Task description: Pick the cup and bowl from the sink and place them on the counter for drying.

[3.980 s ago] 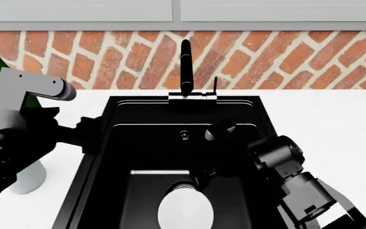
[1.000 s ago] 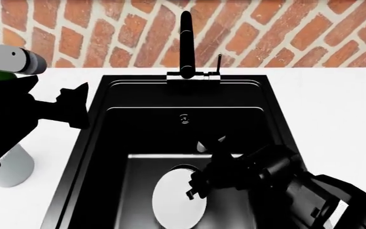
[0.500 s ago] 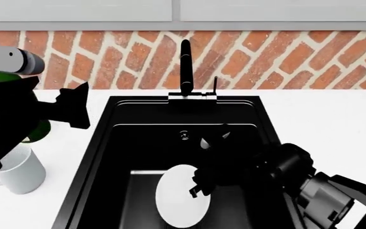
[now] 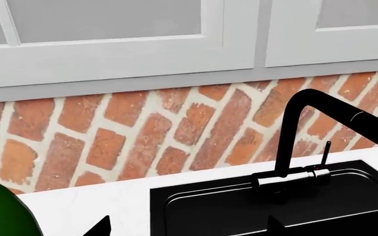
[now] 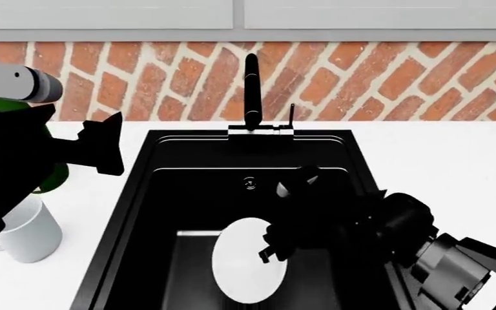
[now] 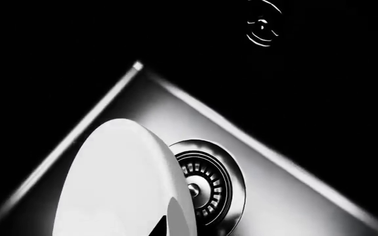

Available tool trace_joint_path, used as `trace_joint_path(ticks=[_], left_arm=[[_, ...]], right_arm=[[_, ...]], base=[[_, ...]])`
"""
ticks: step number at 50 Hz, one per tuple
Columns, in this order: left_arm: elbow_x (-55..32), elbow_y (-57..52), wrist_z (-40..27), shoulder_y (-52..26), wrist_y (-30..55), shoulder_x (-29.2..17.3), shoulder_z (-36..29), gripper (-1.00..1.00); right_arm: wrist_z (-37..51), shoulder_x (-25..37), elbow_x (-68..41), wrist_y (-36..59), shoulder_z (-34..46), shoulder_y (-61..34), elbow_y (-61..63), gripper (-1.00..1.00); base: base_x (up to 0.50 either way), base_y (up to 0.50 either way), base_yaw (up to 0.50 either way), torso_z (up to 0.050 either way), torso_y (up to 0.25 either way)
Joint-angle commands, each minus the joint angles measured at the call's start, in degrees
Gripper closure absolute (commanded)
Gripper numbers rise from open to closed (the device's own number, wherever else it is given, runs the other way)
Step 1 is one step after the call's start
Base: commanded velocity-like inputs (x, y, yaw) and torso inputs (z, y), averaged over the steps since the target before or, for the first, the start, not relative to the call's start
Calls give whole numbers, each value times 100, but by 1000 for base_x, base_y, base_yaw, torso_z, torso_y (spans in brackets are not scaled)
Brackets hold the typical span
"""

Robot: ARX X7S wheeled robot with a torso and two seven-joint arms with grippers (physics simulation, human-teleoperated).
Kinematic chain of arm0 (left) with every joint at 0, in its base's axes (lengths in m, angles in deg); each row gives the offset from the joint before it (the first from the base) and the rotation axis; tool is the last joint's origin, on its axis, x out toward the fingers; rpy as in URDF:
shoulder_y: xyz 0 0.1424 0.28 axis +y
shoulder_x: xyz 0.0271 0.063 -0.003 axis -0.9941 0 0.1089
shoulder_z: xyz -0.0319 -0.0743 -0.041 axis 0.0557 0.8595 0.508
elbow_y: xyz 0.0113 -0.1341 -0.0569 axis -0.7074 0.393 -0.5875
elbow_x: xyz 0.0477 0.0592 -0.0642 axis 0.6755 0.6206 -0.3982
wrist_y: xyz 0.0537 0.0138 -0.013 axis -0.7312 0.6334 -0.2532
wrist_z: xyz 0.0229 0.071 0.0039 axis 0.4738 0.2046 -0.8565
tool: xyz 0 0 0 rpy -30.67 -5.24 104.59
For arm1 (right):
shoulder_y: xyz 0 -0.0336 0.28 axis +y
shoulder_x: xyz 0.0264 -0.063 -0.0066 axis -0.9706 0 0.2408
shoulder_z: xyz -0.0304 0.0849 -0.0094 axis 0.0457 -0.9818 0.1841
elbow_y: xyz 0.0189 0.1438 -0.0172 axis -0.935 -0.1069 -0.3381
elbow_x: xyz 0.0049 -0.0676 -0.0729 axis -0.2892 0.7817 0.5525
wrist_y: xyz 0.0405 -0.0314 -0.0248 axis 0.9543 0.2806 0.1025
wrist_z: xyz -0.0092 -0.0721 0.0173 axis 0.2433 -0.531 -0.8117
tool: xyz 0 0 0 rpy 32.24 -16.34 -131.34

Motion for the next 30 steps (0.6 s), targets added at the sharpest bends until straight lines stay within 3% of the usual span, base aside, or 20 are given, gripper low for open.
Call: trace_joint_path(ticks=[1, 21, 30], left_arm=[[-39, 31, 18, -11, -55, 9, 50, -100], [45, 40, 127, 101, -101, -107, 88, -100], [238, 132, 171, 31, -127, 62, -74, -100]], right_arm=[[434, 349, -373, 222, -454, -206, 575, 100], [1205, 1295, -1210, 1081, -978, -942, 1523, 100], [1473, 1656, -1566, 1308, -1226, -1200, 1702, 100]], base=[[0, 0, 0, 0, 0], [0, 0, 0, 0, 0], [0, 0, 0, 0, 0]])
